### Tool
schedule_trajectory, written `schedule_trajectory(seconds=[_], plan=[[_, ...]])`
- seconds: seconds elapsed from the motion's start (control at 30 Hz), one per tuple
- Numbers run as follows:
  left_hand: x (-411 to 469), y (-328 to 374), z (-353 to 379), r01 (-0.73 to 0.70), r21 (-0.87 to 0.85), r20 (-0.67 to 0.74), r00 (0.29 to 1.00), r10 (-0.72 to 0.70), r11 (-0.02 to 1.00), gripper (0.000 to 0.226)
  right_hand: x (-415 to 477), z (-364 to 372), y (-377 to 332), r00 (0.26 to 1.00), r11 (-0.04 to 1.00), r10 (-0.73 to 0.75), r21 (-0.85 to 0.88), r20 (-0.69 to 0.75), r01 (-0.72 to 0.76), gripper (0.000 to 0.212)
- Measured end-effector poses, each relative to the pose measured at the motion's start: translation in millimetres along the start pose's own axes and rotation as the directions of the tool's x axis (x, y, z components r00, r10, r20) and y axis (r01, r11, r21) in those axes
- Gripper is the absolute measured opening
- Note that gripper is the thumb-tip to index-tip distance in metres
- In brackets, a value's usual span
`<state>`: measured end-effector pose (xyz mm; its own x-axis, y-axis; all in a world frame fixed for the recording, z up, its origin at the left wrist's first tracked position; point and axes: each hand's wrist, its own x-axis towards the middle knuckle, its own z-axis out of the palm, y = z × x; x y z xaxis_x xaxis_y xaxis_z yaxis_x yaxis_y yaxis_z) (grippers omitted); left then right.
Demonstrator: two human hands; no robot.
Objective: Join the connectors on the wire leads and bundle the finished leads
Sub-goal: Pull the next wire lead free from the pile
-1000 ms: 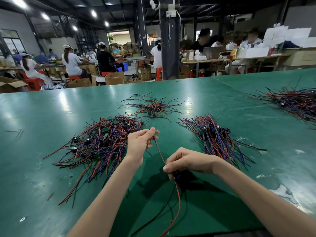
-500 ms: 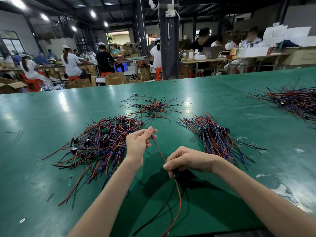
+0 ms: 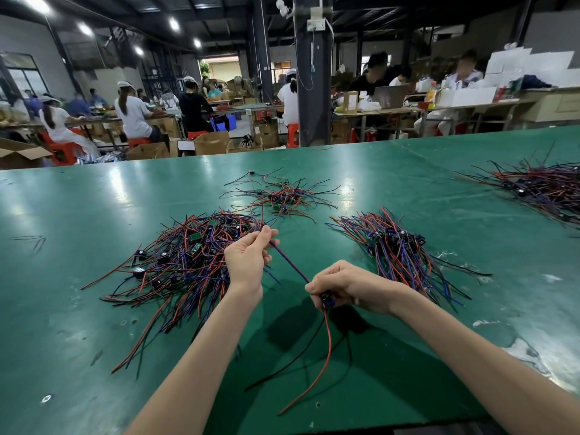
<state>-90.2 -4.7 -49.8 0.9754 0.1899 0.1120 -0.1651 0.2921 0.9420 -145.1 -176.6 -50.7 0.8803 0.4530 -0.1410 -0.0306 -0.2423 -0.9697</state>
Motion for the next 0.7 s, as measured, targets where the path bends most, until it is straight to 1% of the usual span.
schedule_trajectory(seconds=[0.1,0.2,0.3,0.37,0.43,0.53,0.6,0.7], plan=[[2.5,0.7,-1.9,0.063,0.007,0.028,0.998,-0.063,0.998,0.018,0.5,0.9,2.2,1.000,1.000,-0.013,0.006,-0.025,0.013,0.031],[-1.1,2.5,-1.0,0.168,0.036,0.099,0.980,-0.171,0.985,0.028,3.4,1.7,4.5,0.989,0.999,-0.031,0.030,-0.144,0.035,0.031],[-10.6,2.3,6.0,0.264,0.113,0.243,0.927,-0.284,0.958,0.054,8.1,-0.7,4.2,0.946,0.993,-0.071,0.062,-0.317,0.096,0.033],[-17.1,1.5,10.6,0.301,0.211,0.347,0.867,-0.359,0.930,0.061,10.5,-4.8,4.5,0.896,0.984,-0.074,0.112,-0.439,0.136,0.034],[-22.3,-1.1,14.5,0.308,0.293,0.424,0.807,-0.412,0.905,0.055,11.7,-10.2,5.0,0.847,0.977,-0.046,0.155,-0.529,0.149,0.034],[-28.2,-6.9,17.3,0.280,0.355,0.499,0.750,-0.434,0.892,0.032,12.5,-16.9,5.5,0.809,0.963,-0.003,0.216,-0.588,0.161,0.034],[-31.6,-11.8,18.0,0.264,0.367,0.539,0.721,-0.436,0.892,0.022,12.1,-19.3,5.8,0.813,0.950,0.013,0.261,-0.581,0.172,0.031],[-35.1,-15.8,18.2,0.252,0.351,0.549,0.725,-0.416,0.902,0.015,12.7,-19.8,6.8,0.835,0.934,0.028,0.311,-0.550,0.174,0.028]])
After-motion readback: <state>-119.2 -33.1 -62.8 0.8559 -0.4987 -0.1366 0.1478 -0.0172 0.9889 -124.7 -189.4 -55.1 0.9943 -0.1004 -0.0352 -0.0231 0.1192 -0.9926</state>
